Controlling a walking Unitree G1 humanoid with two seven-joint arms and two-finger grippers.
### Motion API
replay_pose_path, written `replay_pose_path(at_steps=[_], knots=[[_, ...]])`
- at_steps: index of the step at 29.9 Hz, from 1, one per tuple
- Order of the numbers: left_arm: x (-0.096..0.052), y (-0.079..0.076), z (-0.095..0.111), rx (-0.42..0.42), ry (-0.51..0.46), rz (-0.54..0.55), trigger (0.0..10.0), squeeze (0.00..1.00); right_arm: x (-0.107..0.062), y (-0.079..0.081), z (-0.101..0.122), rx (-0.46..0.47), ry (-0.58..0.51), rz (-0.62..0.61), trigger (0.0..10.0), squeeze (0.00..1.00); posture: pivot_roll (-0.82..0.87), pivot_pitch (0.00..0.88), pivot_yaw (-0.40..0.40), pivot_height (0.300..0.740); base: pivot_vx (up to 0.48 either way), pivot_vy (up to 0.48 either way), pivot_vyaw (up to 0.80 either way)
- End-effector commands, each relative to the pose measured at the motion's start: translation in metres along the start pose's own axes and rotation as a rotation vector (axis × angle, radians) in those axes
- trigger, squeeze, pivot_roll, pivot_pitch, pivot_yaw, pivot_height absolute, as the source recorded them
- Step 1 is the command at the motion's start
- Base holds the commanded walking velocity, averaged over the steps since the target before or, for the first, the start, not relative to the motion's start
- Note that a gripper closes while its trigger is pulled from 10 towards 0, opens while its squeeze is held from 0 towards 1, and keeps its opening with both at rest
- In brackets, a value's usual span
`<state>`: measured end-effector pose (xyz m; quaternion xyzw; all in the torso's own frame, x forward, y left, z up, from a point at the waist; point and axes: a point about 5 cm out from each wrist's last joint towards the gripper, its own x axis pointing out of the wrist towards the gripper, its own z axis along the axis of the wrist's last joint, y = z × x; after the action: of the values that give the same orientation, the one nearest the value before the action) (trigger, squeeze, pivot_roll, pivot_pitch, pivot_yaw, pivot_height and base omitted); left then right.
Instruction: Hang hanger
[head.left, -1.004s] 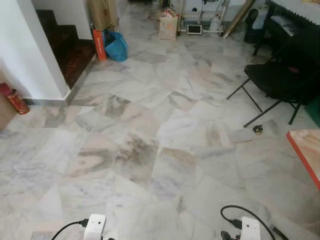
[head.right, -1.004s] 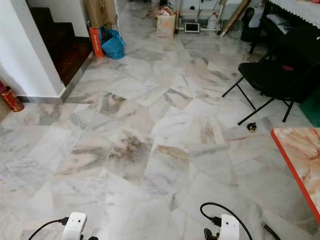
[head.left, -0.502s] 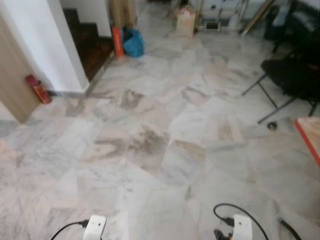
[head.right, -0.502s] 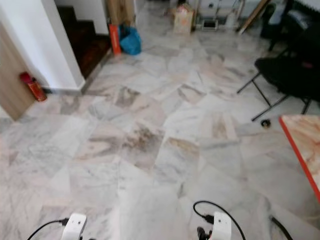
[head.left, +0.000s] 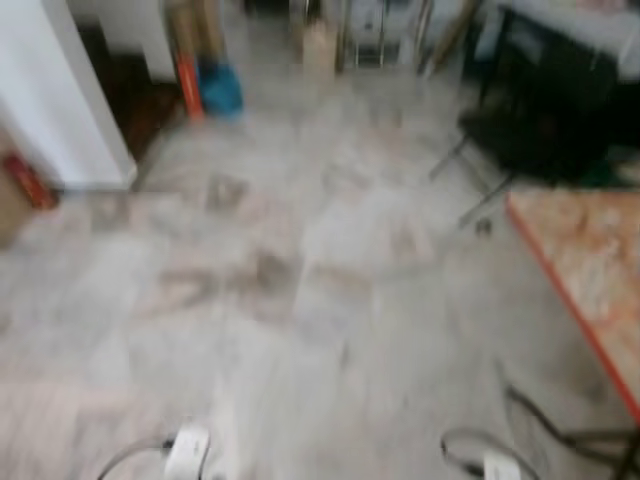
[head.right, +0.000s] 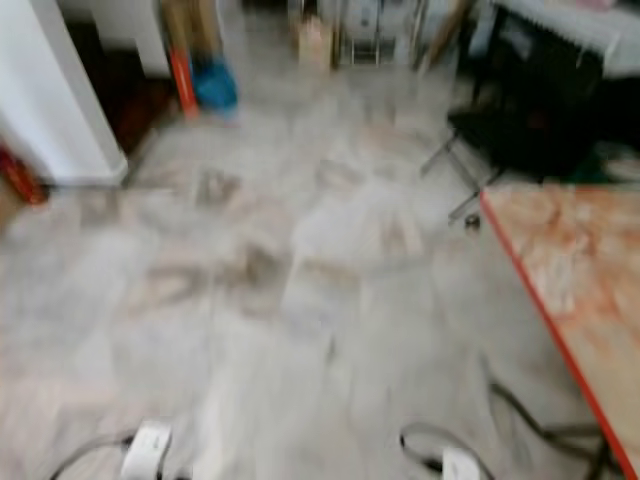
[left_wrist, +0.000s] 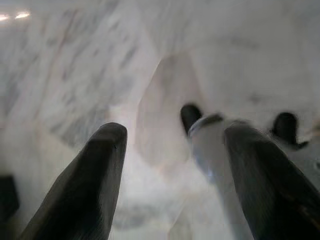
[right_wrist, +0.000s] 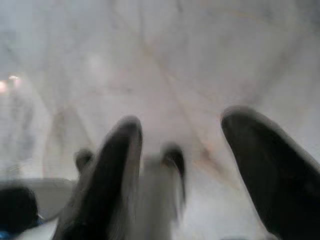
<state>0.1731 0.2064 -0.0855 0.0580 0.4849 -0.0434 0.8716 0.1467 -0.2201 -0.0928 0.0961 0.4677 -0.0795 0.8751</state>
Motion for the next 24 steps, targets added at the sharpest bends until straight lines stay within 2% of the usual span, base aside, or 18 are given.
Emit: replay_pose_path(at_steps=[1, 8, 14, 15, 17, 24], knots=[[0.001, -0.001, 0.002, 0.004, 0.002, -0.003, 10.0, 0.0, -0.001, -0.001, -0.001, 0.005, -0.004, 0.001, 10.0, 0.0, -0.01, 0.0, 0.026, 0.74, -0.319, 0.0, 0.0], [0.001, -0.003, 0.003, -0.001, 0.002, -0.002, 10.0, 0.0, 0.001, 0.004, 0.002, -0.005, -0.011, 0.014, 10.0, 0.0, -0.01, 0.0, 0.026, 0.74, -0.092, 0.0, 0.0], [0.001, -0.003, 0.003, -0.003, 0.001, -0.003, 10.0, 0.0, 0.005, 0.019, 0.007, -0.008, -0.019, 0.031, 10.0, 0.0, -0.01, 0.0, 0.029, 0.74, 0.0, 0.0, 0.0], [0.001, -0.003, 0.003, -0.004, 0.001, -0.004, 10.0, 0.0, 0.007, 0.029, 0.011, -0.011, -0.026, 0.04, 10.0, 0.0, -0.01, 0.0, 0.03, 0.74, -0.289, 0.0, 0.0], [0.001, -0.004, 0.003, -0.004, 0.0, -0.005, 10.0, 0.0, 0.008, 0.036, 0.014, -0.013, -0.031, 0.047, 10.0, 0.0, -0.01, 0.0, 0.03, 0.74, -0.289, 0.0, 0.0], [0.002, -0.005, 0.004, -0.004, -0.004, -0.007, 10.0, 0.0, 0.011, 0.048, 0.021, -0.015, -0.042, 0.06, 10.0, 0.0, -0.01, 0.0, 0.029, 0.74, -0.29, 0.0, 0.0]])
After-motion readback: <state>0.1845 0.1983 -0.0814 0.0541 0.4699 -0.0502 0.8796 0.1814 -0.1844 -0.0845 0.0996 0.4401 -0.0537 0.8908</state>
